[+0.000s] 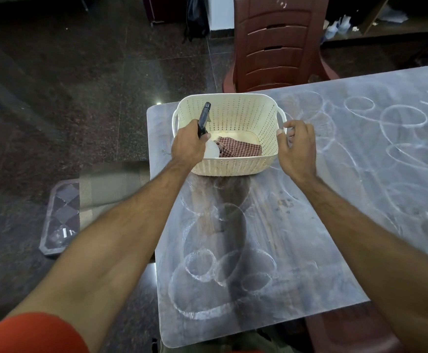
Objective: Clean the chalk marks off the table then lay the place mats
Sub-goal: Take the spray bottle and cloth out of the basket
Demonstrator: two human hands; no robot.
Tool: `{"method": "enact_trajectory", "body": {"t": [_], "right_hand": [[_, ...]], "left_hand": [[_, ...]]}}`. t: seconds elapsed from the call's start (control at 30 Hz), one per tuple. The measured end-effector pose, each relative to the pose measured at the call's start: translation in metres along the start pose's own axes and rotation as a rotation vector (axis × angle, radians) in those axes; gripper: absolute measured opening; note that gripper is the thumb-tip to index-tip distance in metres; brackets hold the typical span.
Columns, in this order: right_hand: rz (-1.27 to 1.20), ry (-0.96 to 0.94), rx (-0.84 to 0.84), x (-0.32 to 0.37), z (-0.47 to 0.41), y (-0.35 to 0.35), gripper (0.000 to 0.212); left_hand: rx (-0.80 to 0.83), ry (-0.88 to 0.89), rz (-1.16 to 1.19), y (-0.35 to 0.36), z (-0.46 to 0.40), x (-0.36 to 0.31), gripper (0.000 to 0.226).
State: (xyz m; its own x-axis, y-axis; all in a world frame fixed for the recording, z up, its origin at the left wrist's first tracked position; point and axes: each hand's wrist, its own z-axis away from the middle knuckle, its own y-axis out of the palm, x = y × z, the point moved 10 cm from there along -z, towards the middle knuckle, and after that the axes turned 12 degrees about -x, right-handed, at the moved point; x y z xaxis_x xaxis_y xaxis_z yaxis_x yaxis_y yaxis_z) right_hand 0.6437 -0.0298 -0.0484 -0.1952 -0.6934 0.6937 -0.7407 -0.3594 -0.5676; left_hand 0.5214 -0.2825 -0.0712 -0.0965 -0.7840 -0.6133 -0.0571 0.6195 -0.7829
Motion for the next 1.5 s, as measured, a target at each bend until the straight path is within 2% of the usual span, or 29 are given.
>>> {"method": "enact_trajectory", "body": {"t": [0.13,0.37,0.53,0.77,1.0,1.13,1.27,1.4,1.5], "right_hand": [[-0.024,0.008,0.004,0.003,0.002,-0.013,0.025],[-0.113,0.007,-0.042,0.018,-0.002,-0.032,0.024],[-0.183,-0.011,-0.039,0.031,0.004,-0.033,0.018],[-0.229,-0.018,0.082,0.029,0.033,-0.010,0.015],[-0.213,-0.107,0.175,0.034,0.037,0.007,0.015],[-0.128,-0.114,0.327,0.040,0.022,0.039,0.013],[0.008,-0.091,0.599,0.037,0.010,0.099,0.004],[0.217,-0.199,0.921,0.037,0.025,0.151,0.012],[0.329,-0.260,1.050,0.037,0.033,0.180,0.017]], "left_hand": [[-0.122,0.052,0.072,-0.034,0.005,-0.013,0.024],[-0.376,0.168,0.360,-0.142,0.046,-0.051,0.023],[-0.301,0.161,0.333,-0.164,0.094,-0.055,0.018],[-0.130,-0.022,0.242,-0.095,0.158,0.021,0.020],[-0.139,-0.119,0.235,-0.061,0.176,0.065,0.020],[-0.119,-0.120,0.278,-0.055,0.171,0.069,0.021],[-0.091,-0.122,0.308,-0.047,0.170,0.077,0.021],[-0.055,-0.109,0.299,-0.042,0.170,0.082,0.029],[-0.025,-0.108,0.285,-0.039,0.167,0.085,0.032]]}}
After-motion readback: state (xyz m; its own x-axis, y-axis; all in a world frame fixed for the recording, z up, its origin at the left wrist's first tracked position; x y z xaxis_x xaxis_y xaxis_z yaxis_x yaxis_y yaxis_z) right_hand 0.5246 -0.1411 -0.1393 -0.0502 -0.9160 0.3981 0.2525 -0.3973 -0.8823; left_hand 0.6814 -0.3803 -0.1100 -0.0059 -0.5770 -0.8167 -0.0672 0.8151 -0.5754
